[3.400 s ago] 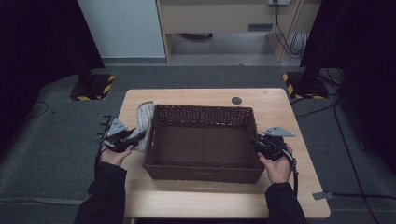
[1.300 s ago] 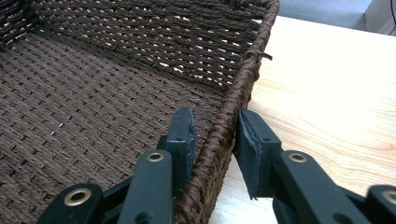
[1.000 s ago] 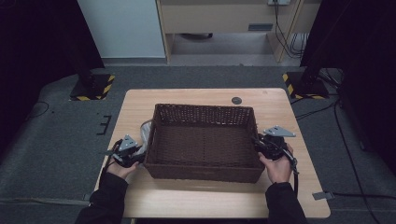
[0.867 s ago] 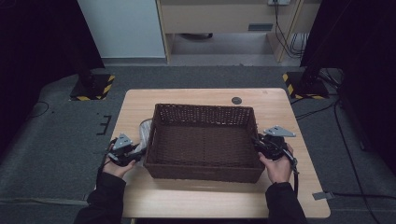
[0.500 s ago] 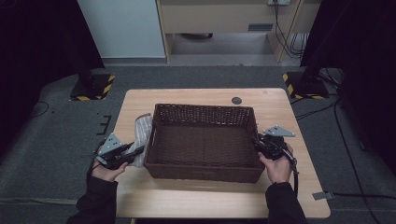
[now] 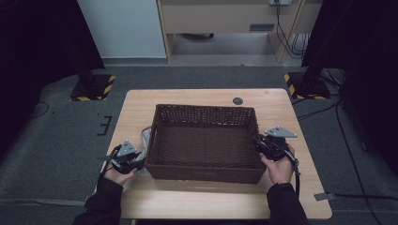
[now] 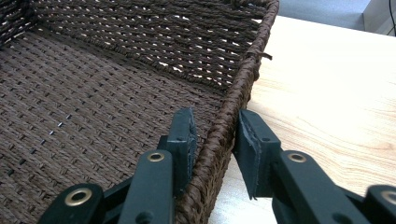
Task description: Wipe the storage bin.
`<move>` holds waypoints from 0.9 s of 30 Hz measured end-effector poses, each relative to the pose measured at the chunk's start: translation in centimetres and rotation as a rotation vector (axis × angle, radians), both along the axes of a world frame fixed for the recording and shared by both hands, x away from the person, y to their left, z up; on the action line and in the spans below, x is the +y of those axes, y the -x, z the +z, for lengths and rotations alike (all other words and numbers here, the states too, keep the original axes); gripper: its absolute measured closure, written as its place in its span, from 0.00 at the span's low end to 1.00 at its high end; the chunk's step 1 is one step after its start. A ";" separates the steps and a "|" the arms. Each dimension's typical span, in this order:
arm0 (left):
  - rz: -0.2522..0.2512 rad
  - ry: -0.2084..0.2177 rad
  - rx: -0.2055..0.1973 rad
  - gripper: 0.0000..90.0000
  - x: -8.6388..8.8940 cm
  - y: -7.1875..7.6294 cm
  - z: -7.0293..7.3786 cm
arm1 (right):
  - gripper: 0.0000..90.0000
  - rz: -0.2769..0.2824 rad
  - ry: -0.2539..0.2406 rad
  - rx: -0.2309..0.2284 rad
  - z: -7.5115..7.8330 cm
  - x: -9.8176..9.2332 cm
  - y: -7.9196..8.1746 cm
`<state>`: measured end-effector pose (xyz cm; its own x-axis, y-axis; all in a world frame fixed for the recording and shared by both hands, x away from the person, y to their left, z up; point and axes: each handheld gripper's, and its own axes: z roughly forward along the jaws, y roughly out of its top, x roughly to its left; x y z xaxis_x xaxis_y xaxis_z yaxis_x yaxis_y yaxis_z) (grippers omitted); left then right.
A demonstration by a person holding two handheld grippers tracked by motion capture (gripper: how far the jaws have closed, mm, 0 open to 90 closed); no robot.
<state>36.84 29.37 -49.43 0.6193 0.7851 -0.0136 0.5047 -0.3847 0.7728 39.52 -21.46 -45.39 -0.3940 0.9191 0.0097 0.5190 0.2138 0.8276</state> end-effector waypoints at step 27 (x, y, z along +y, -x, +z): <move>-0.058 -0.009 -0.055 0.72 -0.5 2.1 1.0 | 0.76 -0.003 -0.001 0.002 0.0 0.0 0.0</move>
<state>34.69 28.92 -48.42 0.6634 0.7477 0.0283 0.4382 -0.4189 0.7953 39.50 -21.45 -45.40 -0.3917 0.9200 0.0115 0.5211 0.2115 0.8269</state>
